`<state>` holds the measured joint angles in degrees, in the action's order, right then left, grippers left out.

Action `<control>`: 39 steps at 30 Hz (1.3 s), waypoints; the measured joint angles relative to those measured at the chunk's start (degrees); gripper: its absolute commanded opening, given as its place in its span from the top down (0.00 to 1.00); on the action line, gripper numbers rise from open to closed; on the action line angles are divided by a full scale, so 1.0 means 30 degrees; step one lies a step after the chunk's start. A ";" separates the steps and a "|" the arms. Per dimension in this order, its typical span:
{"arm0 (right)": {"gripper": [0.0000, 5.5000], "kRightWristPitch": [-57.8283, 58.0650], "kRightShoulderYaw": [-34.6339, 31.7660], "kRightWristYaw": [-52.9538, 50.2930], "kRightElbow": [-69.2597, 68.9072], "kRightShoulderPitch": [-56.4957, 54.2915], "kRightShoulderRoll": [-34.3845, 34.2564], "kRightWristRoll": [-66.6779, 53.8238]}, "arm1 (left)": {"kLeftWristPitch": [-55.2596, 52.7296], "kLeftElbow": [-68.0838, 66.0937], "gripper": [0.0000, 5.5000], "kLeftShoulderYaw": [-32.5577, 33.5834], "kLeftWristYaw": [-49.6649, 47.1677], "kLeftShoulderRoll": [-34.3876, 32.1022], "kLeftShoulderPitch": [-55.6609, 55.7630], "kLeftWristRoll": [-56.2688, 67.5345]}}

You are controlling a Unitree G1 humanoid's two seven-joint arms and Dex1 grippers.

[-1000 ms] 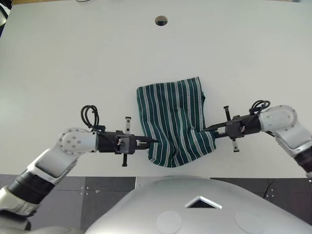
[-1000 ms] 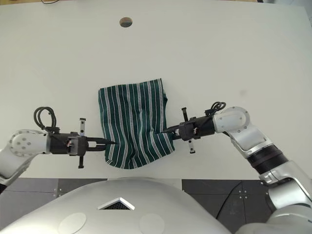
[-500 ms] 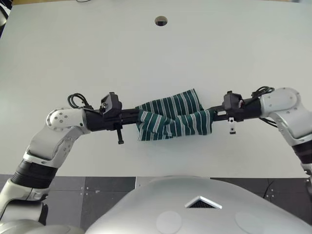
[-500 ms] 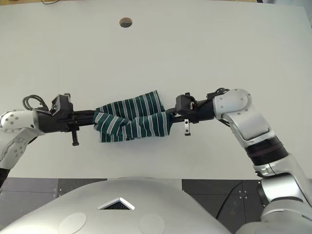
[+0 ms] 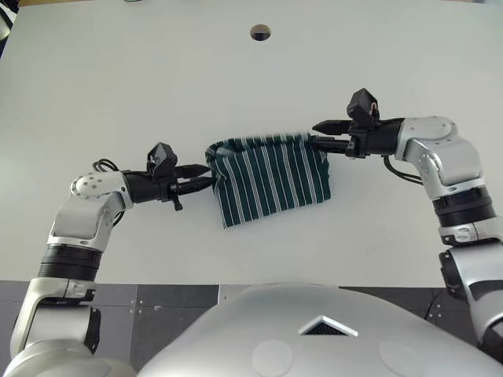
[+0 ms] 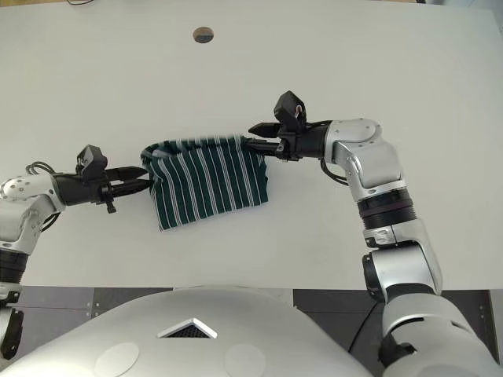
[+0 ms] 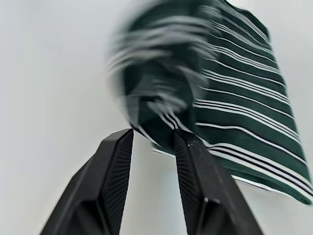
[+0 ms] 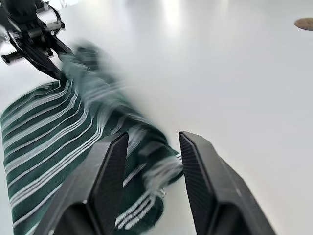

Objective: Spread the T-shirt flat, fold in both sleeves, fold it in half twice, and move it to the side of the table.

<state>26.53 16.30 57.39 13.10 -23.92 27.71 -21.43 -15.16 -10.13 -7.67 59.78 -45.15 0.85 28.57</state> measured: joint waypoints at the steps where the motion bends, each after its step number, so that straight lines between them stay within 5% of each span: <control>1: 0.65 0.0449 -0.0187 -0.0369 0.0351 -0.0046 -0.0545 -0.0076 | -0.0699 -0.0470 0.73 0.0341 -0.0435 0.0288 0.0552 -0.0011; 6: 0.65 0.1666 -0.2113 -0.3588 0.2014 -0.0729 -0.2957 -0.0219 | -0.4902 -0.2861 0.73 0.1814 -0.2823 0.1159 0.2832 0.0161; 10: 0.65 -0.3547 -0.2396 -0.2843 0.0390 -0.0046 -0.3206 0.0512 | -0.5939 -0.3466 0.73 0.3001 -0.3704 0.1687 0.3384 0.0205; 16: 0.65 -1.5194 0.2220 -0.0409 -0.0727 0.2735 -0.3128 0.5255 | -0.5008 -0.3512 0.73 0.5389 -0.5988 0.3305 0.4070 0.0536; 22: 0.65 -1.7931 0.4930 -0.7608 0.5647 -0.0762 -0.2224 1.4352 | -0.2125 -0.3363 0.73 0.7195 -0.8069 0.4702 0.4536 0.0402; 25: 0.65 -1.5880 0.4077 -0.7246 0.5827 -0.2226 0.0617 1.5809 | -0.1530 -0.2579 0.73 0.7761 -0.8541 0.4932 0.4751 0.0367; 28: 0.65 -1.3928 0.2253 -0.4765 0.6154 -0.2465 0.6263 1.6419 | -0.1527 -0.1851 0.73 0.7866 -0.8908 0.5459 0.4781 0.0398; 33: 0.65 -1.2448 0.0821 -0.4509 1.3765 -0.7005 1.2430 1.7738 | 0.1111 -0.0049 0.73 0.7760 -0.8895 0.6106 0.4762 -0.0270; 36: 0.65 -1.4515 -0.0924 -0.8129 1.4217 -0.9050 1.0521 1.6127 | 0.2693 -0.0201 0.73 0.7695 -0.9887 0.7527 0.5333 -0.0740; 39: 0.65 -1.7488 -0.2473 -1.0562 1.2831 -0.9310 0.5314 1.2714 | 0.3744 -0.1421 0.73 0.7861 -1.1984 0.9420 0.7788 -0.0797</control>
<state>-25.93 8.89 25.71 51.59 -51.85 43.65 16.71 -3.93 -14.40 15.91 23.83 -16.89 24.22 26.18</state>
